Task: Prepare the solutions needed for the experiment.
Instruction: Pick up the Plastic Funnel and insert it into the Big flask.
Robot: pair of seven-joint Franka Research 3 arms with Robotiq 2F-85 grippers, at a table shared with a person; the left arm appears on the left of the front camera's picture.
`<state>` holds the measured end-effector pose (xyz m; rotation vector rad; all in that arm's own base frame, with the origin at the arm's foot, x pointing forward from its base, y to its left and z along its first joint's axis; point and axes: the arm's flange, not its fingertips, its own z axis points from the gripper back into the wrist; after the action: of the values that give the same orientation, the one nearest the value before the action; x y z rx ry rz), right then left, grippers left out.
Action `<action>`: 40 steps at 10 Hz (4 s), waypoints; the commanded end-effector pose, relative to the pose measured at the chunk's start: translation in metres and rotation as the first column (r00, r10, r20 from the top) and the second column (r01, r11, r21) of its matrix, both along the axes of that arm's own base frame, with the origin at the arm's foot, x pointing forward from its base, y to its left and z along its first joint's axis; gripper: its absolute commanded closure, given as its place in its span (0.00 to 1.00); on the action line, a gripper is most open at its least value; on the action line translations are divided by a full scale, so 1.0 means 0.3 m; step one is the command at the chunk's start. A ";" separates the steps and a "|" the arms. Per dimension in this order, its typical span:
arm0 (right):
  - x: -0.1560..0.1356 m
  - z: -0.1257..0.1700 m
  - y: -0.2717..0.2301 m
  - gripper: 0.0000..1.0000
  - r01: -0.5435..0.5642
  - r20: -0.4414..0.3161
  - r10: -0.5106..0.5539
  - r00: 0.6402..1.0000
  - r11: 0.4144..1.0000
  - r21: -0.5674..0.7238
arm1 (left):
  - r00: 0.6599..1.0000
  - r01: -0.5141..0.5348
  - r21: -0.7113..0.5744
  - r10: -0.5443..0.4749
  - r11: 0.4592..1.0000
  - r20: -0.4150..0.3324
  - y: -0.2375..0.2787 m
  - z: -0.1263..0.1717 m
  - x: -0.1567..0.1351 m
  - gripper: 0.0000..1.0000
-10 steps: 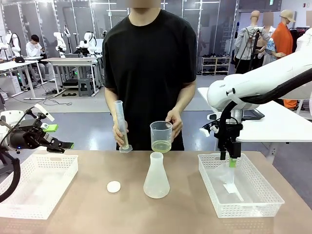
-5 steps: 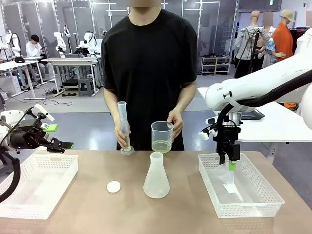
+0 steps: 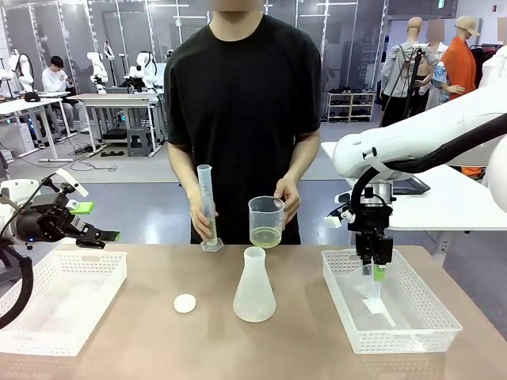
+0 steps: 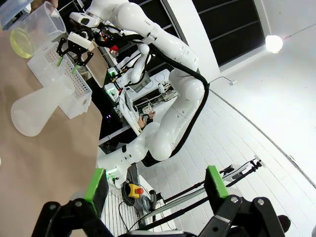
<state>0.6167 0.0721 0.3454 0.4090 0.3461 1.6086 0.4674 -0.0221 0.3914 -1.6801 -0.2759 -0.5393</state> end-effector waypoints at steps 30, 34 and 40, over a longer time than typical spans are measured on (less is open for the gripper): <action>-0.437 0.646 0.185 1.00 0.245 0.745 -0.199 0.637 0.968 0.049 | 1.000 -0.002 -0.003 0.002 1.000 0.002 -0.001 0.003 0.001 0.00; -0.437 0.646 0.185 1.00 0.245 0.745 -0.199 0.637 0.968 0.049 | 1.000 -0.002 -0.003 0.002 1.000 0.002 -0.001 0.003 0.001 0.00; -0.506 0.682 0.287 0.96 0.130 0.797 -0.191 0.573 0.981 0.142 | 1.000 -0.002 -0.003 0.002 1.000 0.002 -0.001 0.003 0.001 0.00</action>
<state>0.4763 0.1488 0.5479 -0.2883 -0.3673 1.4066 0.4674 -0.0221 0.3909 -1.6807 -0.2753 -0.5381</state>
